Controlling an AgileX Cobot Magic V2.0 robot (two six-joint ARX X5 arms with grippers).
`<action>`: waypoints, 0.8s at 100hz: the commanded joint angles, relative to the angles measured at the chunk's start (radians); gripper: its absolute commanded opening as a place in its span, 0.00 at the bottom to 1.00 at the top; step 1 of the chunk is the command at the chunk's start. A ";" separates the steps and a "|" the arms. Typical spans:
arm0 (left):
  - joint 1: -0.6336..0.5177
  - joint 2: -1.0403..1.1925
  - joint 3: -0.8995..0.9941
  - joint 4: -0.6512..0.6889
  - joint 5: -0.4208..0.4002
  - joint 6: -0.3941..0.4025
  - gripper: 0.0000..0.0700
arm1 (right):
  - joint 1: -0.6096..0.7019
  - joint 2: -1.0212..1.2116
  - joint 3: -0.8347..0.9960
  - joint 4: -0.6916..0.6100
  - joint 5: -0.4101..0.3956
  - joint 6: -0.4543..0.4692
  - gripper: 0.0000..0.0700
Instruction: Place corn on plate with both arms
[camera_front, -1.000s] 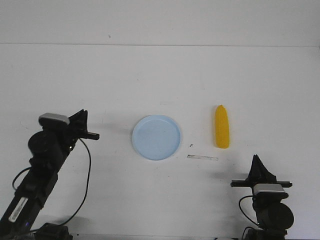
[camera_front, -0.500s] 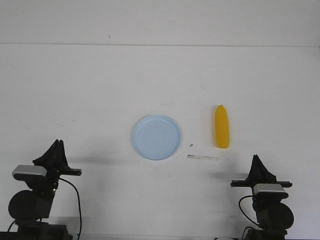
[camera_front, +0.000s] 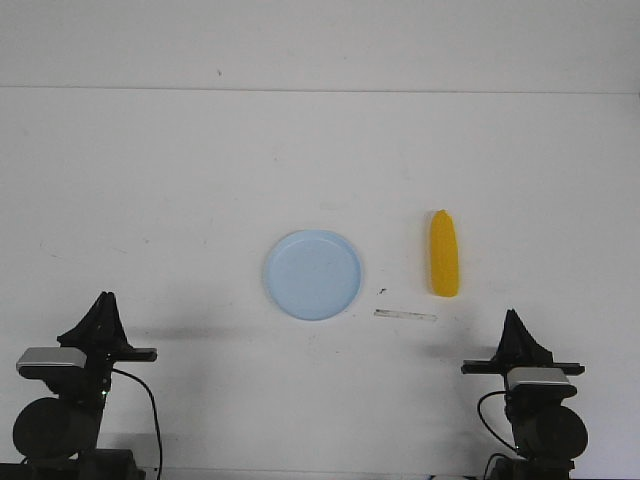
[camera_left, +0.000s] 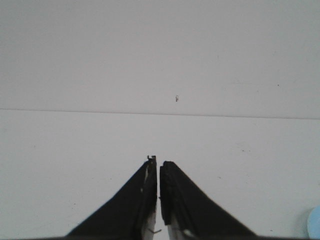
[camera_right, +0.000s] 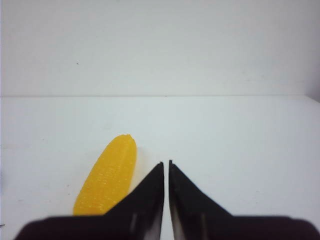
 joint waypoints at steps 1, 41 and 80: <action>0.001 -0.001 0.006 0.016 -0.002 0.016 0.00 | 0.001 0.000 -0.001 0.011 0.000 -0.004 0.02; 0.001 0.000 0.006 0.016 -0.002 0.016 0.00 | 0.001 0.000 -0.002 0.011 0.000 -0.004 0.02; 0.001 0.000 0.006 0.016 -0.002 0.016 0.00 | 0.001 0.000 -0.001 0.022 -0.002 -0.004 0.02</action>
